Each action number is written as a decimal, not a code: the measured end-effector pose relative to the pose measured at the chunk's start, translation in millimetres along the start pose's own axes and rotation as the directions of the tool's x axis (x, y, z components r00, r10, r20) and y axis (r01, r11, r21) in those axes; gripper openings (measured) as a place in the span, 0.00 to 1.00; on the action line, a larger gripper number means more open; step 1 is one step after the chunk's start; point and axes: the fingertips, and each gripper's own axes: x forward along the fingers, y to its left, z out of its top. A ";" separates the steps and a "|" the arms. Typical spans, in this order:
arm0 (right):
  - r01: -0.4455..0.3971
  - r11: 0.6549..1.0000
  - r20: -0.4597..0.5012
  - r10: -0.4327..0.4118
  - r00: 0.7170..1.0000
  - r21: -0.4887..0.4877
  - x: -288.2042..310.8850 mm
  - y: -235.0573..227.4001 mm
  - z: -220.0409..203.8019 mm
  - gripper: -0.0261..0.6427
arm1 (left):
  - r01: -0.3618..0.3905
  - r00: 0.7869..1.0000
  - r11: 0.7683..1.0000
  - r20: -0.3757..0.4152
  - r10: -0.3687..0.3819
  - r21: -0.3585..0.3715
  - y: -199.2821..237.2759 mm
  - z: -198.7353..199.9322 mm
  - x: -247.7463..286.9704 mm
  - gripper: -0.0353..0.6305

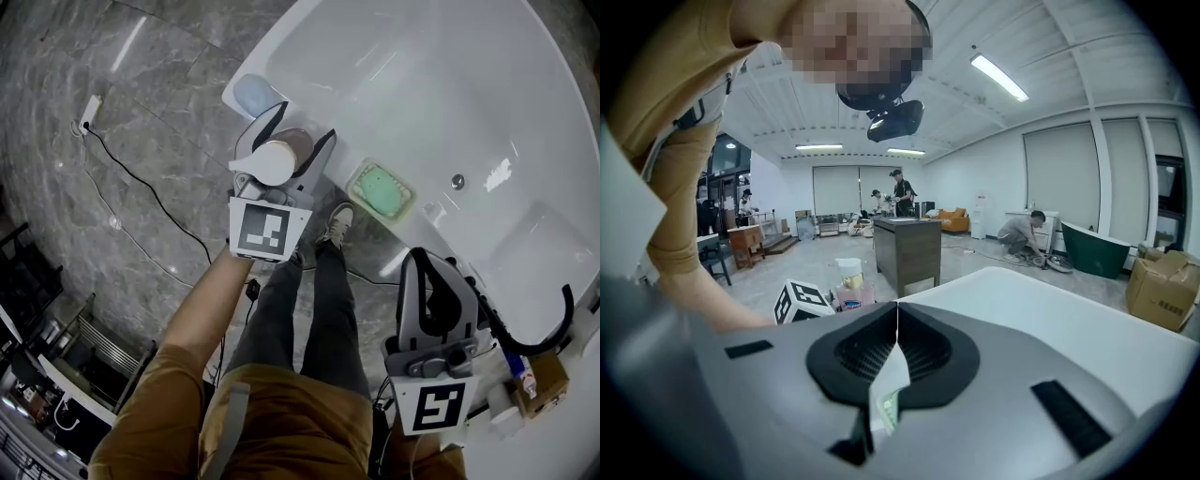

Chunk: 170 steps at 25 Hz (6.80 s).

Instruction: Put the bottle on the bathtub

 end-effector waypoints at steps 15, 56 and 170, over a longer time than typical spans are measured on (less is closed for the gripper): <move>0.014 1.000 0.034 -0.014 0.999 -0.004 -20.9 7.1 14.8 0.05 | 0.017 1.000 1.000 0.007 -0.017 -0.003 -2.1 8.1 -12.3 0.56; 0.149 0.987 0.247 -0.131 0.960 -0.053 -137.7 60.6 143.4 0.05 | 0.027 0.997 0.997 -0.075 -0.021 0.070 -9.6 87.6 -118.1 0.56; -0.051 0.986 0.447 0.116 0.887 -0.157 -180.2 41.7 299.1 0.05 | -0.292 0.901 0.953 0.311 0.303 -0.082 12.7 381.2 -398.4 0.06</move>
